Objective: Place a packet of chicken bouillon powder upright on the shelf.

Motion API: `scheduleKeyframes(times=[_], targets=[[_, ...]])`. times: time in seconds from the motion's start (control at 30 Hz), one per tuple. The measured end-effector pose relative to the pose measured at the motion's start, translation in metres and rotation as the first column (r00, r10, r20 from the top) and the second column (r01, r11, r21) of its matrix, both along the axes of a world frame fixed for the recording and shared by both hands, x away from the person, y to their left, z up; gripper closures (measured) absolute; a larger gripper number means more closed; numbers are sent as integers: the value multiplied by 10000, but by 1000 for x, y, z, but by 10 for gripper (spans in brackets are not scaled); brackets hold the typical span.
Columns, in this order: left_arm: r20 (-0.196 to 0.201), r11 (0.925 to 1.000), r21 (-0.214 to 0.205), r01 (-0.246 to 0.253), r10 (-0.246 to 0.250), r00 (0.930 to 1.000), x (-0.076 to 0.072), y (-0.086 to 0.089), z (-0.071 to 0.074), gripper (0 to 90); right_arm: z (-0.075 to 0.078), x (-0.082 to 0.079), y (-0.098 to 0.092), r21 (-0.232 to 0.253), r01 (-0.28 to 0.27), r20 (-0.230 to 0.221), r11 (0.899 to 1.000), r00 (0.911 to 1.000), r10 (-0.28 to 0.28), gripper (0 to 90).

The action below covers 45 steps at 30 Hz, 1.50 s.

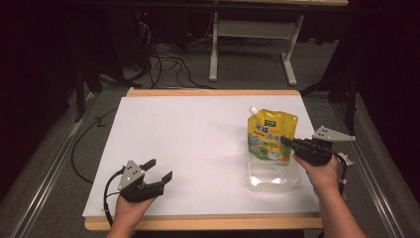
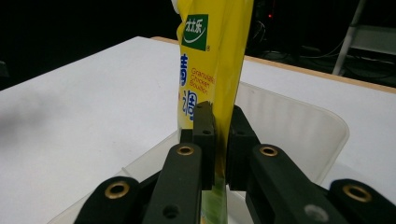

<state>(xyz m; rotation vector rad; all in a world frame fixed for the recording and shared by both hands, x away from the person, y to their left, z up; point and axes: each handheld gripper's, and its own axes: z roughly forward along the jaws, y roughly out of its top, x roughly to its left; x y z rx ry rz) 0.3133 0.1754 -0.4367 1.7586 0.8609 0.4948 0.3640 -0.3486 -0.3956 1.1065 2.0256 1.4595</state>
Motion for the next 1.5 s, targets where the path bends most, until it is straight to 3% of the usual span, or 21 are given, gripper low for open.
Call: scheduleKeyframes(times=[0.27, 0.37, 0.5, 0.6, 0.73, 0.9, 1.2, 1.4, 1.5], targets=[[-38, 9999, 54, 143, -143, 9999, 0, -2, 0, 265, -4, -1, -3, 117, 247, -30, 9996, 9997, -247, 860], [-40, 9999, 48, 142, -142, 9999, 0, -2, 0, 265, -4, -2, -2, 8, 352, -73, 9994, 9994, -352, 817], [-53, 9998, 92, 168, -167, 9998, 0, -2, 0, 266, -5, -3, 0, -263, 635, -30, 9976, 9980, -636, 669], [-54, 9998, 99, 174, -174, 9998, 0, -2, 0, 266, -4, -5, -1, -210, 899, 13, 9957, 9959, -899, 532], [-60, 9998, 94, 195, -195, 9998, 0, -2, 0, 266, 0, -11, 0, -615, 1480, 77, 9871, 9890, -1478, 292], [-46, 9997, 79, 244, -244, 9997, -1, -3, 0, 266, 4, -23, 1, -600, 1614, 92, 9851, 9869, -1611, 191], [-69, 9984, 228, 515, -513, 9987, -1, -7, 0, 266, 15, -59, 21, -542, 992, 436, 9936, 9943, -969, 148], [-74, 9968, 351, 718, -715, 9974, -2, -10, -1, 265, 18, -68, 52, -506, 172, 680, 9986, 9976, -138, 148], [-57, 9958, 378, 837, -835, 9965, -2, -12, -1, 264, 13, -68, 69, -490, -216, 475, 9986, 9986, 240, 148]])
